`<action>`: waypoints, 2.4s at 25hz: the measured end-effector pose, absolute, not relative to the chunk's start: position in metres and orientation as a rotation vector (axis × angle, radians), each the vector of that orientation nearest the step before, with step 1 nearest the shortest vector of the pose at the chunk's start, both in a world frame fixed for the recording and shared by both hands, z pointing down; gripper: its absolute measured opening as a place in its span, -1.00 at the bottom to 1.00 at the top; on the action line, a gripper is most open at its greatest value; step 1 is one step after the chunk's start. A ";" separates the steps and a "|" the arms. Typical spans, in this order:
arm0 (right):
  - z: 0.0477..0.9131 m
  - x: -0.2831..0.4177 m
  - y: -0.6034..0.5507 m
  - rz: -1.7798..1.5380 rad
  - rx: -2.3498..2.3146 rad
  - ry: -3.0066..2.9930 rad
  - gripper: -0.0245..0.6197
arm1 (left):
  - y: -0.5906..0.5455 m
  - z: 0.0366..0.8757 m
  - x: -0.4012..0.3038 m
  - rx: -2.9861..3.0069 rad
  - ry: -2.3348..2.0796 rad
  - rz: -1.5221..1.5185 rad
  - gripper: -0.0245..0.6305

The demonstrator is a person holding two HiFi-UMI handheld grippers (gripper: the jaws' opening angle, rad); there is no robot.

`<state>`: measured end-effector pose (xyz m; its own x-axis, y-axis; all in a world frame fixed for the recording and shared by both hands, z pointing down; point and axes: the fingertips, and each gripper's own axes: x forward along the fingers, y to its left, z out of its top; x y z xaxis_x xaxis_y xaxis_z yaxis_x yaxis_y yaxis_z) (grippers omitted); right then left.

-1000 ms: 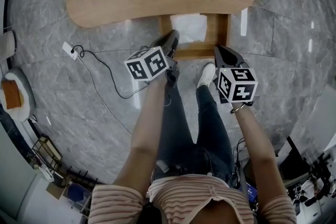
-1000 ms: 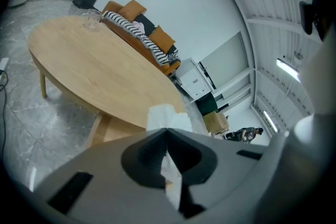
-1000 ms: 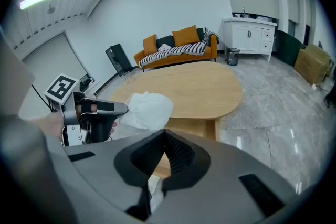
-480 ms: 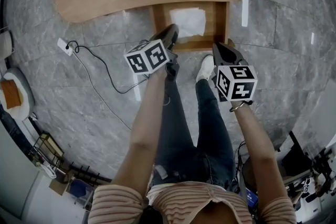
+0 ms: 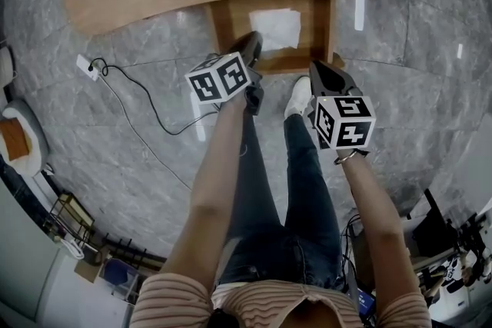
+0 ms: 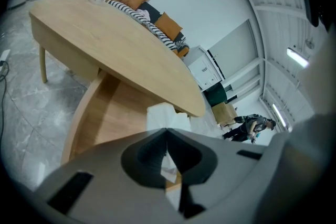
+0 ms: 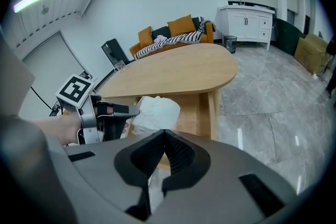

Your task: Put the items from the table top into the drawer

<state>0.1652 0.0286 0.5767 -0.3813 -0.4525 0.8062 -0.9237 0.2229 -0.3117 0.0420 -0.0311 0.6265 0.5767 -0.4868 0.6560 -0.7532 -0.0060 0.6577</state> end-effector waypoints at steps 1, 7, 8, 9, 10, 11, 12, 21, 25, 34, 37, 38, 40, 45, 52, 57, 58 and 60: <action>0.581 0.165 0.029 1.082 1.263 -1.933 -0.90 | -0.031 0.632 0.044 1.657 -1.049 0.298 -0.88; 0.602 0.170 0.030 1.092 1.259 -1.915 -0.90 | -0.031 0.658 0.050 1.654 -1.043 0.321 -0.88; 0.605 0.171 0.030 1.095 1.262 -1.910 -0.90 | -0.031 0.662 0.049 1.647 -1.048 0.322 -0.88; 0.609 0.172 0.029 1.100 1.265 -1.906 -0.90 | -0.031 0.666 0.048 1.639 -1.054 0.323 -0.88; 0.612 0.173 0.029 1.106 1.269 -1.900 -0.90 | -0.031 0.670 0.047 1.633 -1.059 0.324 -0.88; 0.615 0.175 0.028 1.111 1.271 -1.894 -0.90 | -0.032 0.674 0.047 1.628 -1.064 0.325 -0.88; 0.618 0.176 0.028 1.116 1.273 -1.888 -0.90 | -0.033 0.678 0.047 1.625 -1.067 0.327 -0.88; 0.636 0.169 0.033 1.110 1.237 -1.886 -0.90 | -0.038 0.713 0.046 1.617 -1.086 0.374 -0.88; 0.642 0.166 0.034 1.112 1.230 -1.880 -0.90 | -0.040 0.722 0.041 1.599 -1.107 0.387 -0.88; 0.647 0.167 0.034 1.106 1.210 -1.878 -0.90 | -0.042 0.739 0.036 1.551 -1.137 0.423 -0.88; 0.648 0.165 0.033 1.107 1.209 -1.882 -0.90 | -0.041 0.745 0.034 1.536 -1.142 0.434 -0.88; 0.649 0.164 0.032 1.107 1.209 -1.883 -0.90 | -0.041 0.747 0.034 1.530 -1.142 0.438 -0.88; 0.649 0.164 0.030 1.107 1.210 -1.884 -0.90 | -0.040 0.751 0.034 1.518 -1.143 0.439 -0.88; 0.647 0.164 0.029 1.103 1.203 -1.885 -0.90 | -0.041 0.750 0.034 1.496 -1.150 0.426 -0.88; 0.647 0.163 0.031 1.093 1.196 -1.884 -0.90 | -0.039 0.751 0.034 1.480 -1.167 0.423 -0.87; 0.642 0.166 0.028 1.097 1.232 -1.888 -0.90 | -0.037 0.749 0.035 1.502 -1.151 0.456 -0.86; 0.641 0.167 0.027 1.098 1.237 -1.889 -0.90 | -0.037 0.748 0.036 1.509 -1.148 0.466 -0.85; 0.637 0.169 0.026 1.092 1.240 -1.893 -0.90 | -0.037 0.744 0.036 1.523 -1.143 0.482 -0.77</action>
